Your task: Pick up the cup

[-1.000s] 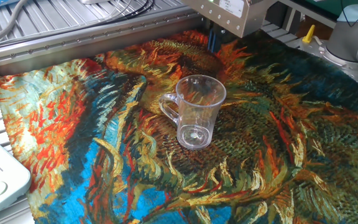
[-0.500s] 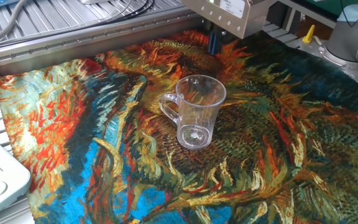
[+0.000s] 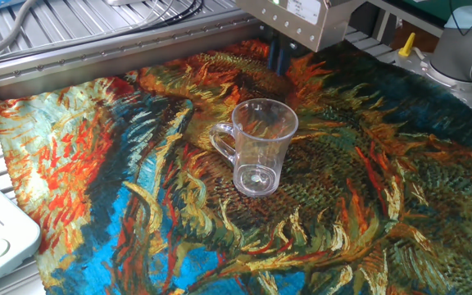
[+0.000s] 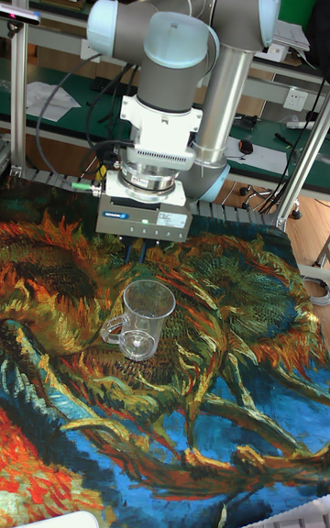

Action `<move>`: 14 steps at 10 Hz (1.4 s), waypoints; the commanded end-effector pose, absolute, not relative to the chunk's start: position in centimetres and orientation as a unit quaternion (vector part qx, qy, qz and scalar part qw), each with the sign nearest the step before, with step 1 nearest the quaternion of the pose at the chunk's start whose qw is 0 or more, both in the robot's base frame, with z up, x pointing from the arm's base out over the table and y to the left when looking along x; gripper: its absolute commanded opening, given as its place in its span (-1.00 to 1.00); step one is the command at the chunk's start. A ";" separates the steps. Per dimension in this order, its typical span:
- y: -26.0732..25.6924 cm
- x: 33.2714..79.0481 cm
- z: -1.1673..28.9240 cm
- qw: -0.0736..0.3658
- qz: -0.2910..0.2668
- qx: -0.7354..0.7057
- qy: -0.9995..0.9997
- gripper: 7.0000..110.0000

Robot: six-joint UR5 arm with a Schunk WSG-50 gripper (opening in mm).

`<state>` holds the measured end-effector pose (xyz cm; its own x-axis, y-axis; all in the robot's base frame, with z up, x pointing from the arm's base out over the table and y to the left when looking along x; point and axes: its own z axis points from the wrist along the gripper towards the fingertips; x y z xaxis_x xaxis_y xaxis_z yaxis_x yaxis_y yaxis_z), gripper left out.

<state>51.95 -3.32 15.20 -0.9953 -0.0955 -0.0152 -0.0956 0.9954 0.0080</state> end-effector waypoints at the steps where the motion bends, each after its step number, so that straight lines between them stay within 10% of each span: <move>1: -2.4 52.0 15.4 0.010 0.024 -0.055 0.998 0.15; 5: 0.1 57.0 15.3 0.010 0.042 -0.066 0.997 0.15; 6: 0.4 59.1 14.6 0.037 0.033 -0.053 0.997 1.00; 14: -0.2 56.5 11.6 0.016 0.006 -0.037 0.999 1.00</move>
